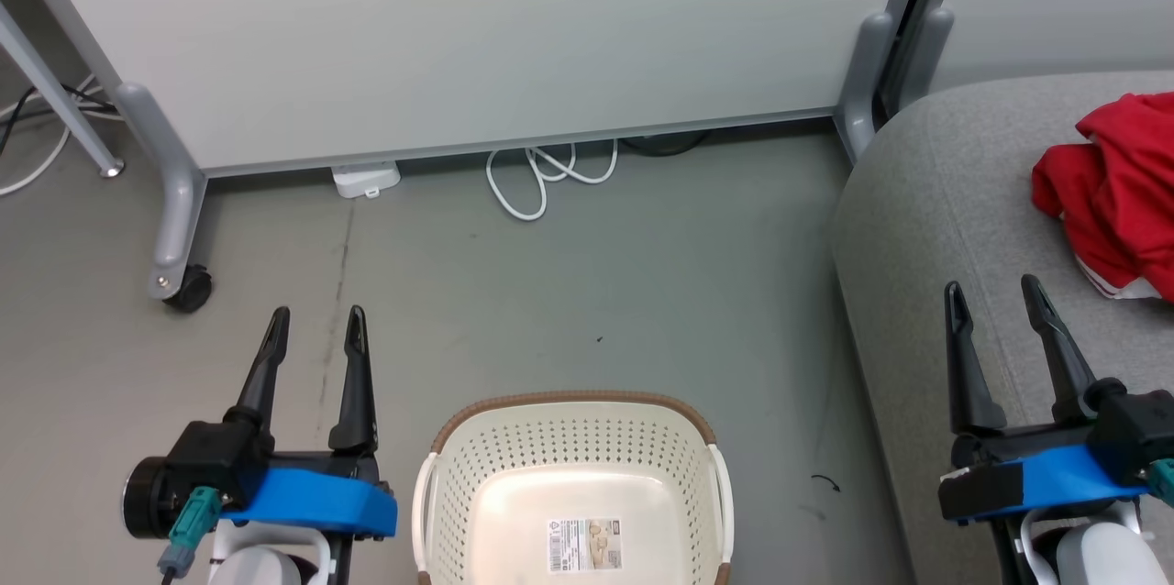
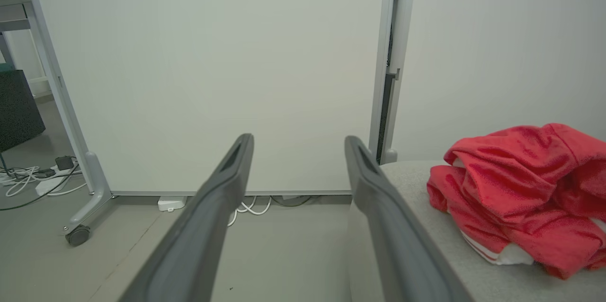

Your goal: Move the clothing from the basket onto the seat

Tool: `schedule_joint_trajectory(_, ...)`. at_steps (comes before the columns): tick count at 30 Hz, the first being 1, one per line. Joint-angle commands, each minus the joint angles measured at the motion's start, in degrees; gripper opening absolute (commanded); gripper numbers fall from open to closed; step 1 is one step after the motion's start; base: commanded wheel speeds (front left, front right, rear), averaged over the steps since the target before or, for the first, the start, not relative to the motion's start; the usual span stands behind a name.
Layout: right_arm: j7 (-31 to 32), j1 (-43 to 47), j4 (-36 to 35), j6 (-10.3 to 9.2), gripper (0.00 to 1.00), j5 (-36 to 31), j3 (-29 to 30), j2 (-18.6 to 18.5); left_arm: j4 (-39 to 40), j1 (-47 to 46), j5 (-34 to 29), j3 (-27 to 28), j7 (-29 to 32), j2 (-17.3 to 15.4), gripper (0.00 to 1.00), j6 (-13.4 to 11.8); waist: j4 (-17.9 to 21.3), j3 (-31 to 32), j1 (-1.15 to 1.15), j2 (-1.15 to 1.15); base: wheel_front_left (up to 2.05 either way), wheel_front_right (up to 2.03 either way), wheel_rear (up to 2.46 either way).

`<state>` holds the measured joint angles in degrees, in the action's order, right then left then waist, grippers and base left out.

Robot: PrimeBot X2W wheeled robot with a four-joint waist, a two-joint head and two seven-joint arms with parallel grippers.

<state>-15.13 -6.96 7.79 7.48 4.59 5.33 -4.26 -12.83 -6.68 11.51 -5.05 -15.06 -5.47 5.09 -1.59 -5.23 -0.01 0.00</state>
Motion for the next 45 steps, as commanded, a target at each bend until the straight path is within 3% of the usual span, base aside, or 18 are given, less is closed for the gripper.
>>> schedule_joint_trajectory(1,0.0,1.1,0.1,0.03,1.0,-0.2,0.2,0.3,-0.3,0.7,-0.6,0.5,-0.2,0.2,1.0,0.3,0.2,0.6,0.01,0.0,0.0,0.0,0.0)
schedule_joint_trajectory(31,0.0,4.4,1.0,0.03,1.0,0.3,0.7,1.4,-2.9,2.8,-3.9,3.2,-0.2,2.1,1.0,2.0,1.0,3.4,0.01,0.0,0.0,0.0,0.0)
schedule_joint_trajectory(32,0.0,3.7,1.0,0.0,0.0,0.1,0.6,1.3,-2.9,2.8,-3.6,2.8,0.0,2.1,0.0,2.0,1.0,3.4,0.01,0.0,0.0,0.0,0.0)
schedule_joint_trajectory(36,0.0,4.2,3.3,0.0,0.0,0.1,0.6,1.5,-4.9,4.3,-3.4,2.6,0.4,2.4,0.0,2.0,1.0,3.4,0.01,0.0,0.0,0.0,0.0)
schedule_joint_trajectory(45,3.0,3.4,3.9,0.0,0.0,10.8,1.0,1.5,-4.7,3.5,6.9,4.0,3.2,2.4,0.0,2.0,1.0,3.5,0.01,0.0,0.0,0.0,0.0)
